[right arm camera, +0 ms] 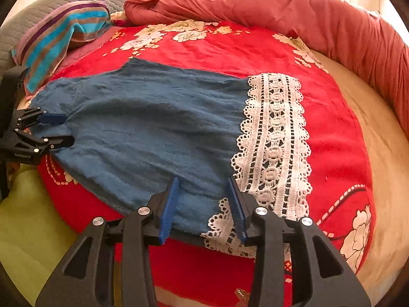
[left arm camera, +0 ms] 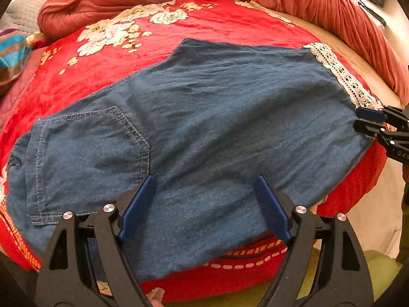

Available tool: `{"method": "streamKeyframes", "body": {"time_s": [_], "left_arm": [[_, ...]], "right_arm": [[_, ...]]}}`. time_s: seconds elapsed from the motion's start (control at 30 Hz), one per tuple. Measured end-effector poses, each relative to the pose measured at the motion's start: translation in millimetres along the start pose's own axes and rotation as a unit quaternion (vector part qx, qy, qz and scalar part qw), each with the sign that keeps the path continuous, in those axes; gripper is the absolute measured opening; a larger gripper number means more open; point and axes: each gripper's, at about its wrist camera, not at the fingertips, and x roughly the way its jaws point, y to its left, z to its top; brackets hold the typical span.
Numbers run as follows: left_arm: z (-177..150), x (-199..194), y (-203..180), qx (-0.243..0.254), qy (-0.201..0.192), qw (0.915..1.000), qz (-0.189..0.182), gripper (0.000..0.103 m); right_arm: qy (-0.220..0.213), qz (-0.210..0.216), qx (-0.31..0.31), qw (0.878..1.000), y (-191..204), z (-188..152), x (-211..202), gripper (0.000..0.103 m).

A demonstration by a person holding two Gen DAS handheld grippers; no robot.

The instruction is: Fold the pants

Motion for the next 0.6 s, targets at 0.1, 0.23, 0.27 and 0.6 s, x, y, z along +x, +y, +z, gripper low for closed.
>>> {"method": "streamKeyframes", "body": {"time_s": [0.1,0.23,0.27,0.6], "left_arm": [[1.6,-7.1,-0.4,-0.005,-0.011,0.9999,0.002,0.074],[6.1,-32.4,8.6,-0.028,-0.05,0.9983,-0.011,0.074],[9.5,-36.5,10.3,-0.031,-0.055,0.998,-0.011,0.074],[66.7,-26.8,39.2,-0.071,-0.044,0.9962,-0.026,0.074]], "right_arm": [[-0.007,0.018,0.013,1.0,-3.6,3.6,-5.1,0.041],[-0.057,0.036,0.054,0.996,-22.0,13.4,-29.1,0.045],[-0.068,0.038,0.065,0.995,-27.5,17.7,-33.5,0.047],[-0.074,0.031,0.129,0.988,-106.0,83.1,-8.2,0.047]]}}
